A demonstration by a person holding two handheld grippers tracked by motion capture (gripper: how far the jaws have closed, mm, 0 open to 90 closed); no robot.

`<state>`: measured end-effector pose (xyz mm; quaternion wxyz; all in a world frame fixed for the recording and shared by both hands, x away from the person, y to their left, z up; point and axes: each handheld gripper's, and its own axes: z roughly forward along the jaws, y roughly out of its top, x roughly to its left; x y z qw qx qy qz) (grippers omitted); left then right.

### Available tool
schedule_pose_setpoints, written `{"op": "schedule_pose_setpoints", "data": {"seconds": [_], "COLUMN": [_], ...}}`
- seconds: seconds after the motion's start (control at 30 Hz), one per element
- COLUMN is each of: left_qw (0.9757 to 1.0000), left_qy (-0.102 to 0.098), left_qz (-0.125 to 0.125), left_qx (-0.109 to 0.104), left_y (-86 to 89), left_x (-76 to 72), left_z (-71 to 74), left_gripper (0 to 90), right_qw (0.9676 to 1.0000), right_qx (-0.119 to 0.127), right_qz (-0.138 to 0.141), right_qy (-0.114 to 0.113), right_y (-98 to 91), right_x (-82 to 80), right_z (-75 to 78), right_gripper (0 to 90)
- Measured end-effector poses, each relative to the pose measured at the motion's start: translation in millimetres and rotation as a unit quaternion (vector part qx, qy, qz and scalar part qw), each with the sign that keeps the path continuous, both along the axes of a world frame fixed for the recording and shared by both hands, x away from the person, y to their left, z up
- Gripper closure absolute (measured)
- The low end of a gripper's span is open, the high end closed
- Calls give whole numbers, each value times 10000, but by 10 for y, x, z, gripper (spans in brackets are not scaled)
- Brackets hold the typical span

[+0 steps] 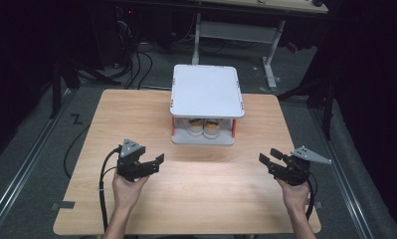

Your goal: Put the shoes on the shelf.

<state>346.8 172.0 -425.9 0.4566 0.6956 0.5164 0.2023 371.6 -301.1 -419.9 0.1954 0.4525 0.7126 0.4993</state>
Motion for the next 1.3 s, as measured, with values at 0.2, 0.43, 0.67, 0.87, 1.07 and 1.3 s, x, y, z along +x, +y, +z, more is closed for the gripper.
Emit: {"op": "schedule_pose_setpoints", "data": {"seconds": [0.2,0.43,0.67,0.87,1.07,1.3], "left_qw": [9999,9995,9990,9978,9968,9957], "left_qy": [97,290,403,558,627,611], "left_qz": [23,100,148,226,303,489], "left_qx": [64,97,152,283,402,503], "left_y": [33,52,63,74,71,101], "left_x": [-18,8,48,106,150,195], "left_z": [-78,-207,-320,-433,-529,-592], "left_gripper": [245,246,247,249,254,261], "right_qw": [9999,9996,9990,9976,9955,9928], "right_qx": [-30,-86,-217,-367,-589,-795], "right_qz": [-46,-134,-232,-348,-452,-544], "right_qy": [115,228,313,473,595,705], "right_y": [-5,-11,2,22,40,41], "right_x": [-15,6,49,120,200,272], "right_z": [-111,-241,-353,-457,-532,-600], "right_gripper": [420,421,422,430,433,433]}}
